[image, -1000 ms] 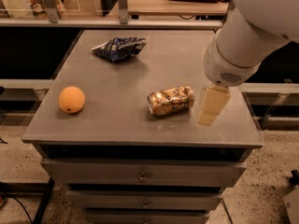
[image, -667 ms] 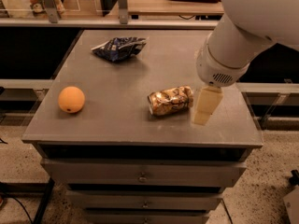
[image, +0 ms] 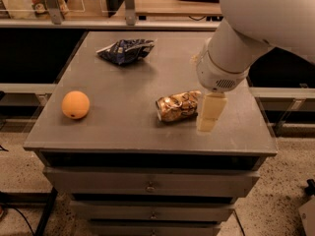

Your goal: Place orange can upright

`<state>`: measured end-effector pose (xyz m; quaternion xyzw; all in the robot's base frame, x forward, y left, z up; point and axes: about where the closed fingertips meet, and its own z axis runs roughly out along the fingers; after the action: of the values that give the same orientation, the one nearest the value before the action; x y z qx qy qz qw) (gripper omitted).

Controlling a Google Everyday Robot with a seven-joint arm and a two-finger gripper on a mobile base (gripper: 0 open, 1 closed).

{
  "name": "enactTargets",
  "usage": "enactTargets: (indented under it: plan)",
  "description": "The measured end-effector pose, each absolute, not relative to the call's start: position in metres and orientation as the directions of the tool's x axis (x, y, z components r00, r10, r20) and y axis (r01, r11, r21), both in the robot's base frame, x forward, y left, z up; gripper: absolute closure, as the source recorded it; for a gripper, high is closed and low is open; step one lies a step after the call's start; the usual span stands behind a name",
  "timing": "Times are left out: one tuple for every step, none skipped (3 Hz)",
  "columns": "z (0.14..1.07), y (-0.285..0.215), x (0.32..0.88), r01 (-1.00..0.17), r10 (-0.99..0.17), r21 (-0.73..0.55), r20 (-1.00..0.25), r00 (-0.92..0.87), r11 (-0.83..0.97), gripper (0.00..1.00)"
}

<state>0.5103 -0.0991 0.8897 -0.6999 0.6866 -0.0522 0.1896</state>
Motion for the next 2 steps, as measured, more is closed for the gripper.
enactTargets:
  plan:
    - [0.885, -0.086, 0.510, -0.940, -0.976, -0.333, -0.165, 0.142, -0.080, 0.00]
    - [0.878, -0.073, 0.509, -0.937, -0.965, -0.312, -0.149, 0.214, -0.159, 0.00]
